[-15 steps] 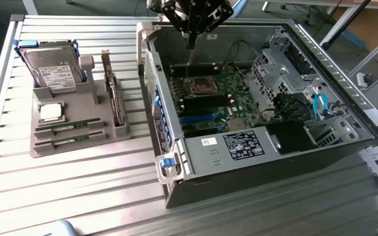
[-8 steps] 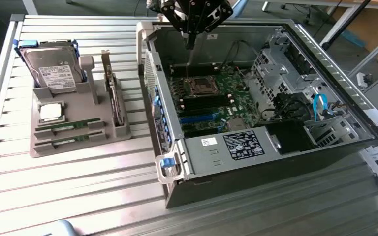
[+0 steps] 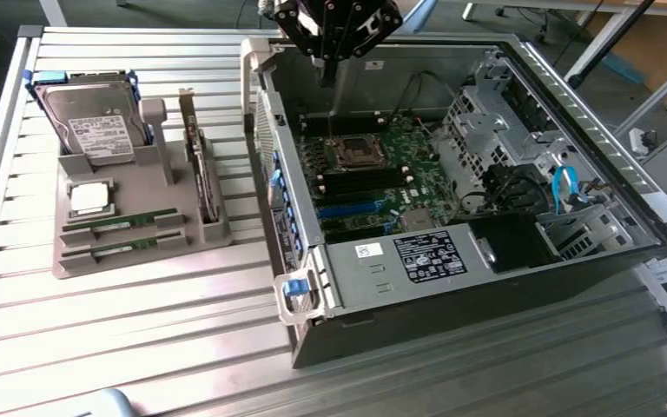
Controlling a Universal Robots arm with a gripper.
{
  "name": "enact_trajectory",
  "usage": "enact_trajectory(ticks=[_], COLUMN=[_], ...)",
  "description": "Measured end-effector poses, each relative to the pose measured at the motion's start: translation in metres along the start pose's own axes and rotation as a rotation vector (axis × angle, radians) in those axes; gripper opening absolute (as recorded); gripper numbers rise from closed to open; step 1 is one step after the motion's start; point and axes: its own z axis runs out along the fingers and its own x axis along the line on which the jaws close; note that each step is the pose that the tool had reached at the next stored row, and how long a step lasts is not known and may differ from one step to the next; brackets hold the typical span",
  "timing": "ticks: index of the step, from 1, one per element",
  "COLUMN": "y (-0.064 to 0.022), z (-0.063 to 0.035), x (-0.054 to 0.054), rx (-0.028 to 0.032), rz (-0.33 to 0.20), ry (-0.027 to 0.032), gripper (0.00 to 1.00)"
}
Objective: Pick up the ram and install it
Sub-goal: 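Reach for the ram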
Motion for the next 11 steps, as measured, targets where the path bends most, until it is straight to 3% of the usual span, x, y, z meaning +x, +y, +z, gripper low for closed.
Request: enact_trajectory(ticks=[11], y=[-0.0011], z=[-0.0004], x=[0.015], rx=[0.0000], rz=[0.000], ry=[0.0000], gripper=[0.11])
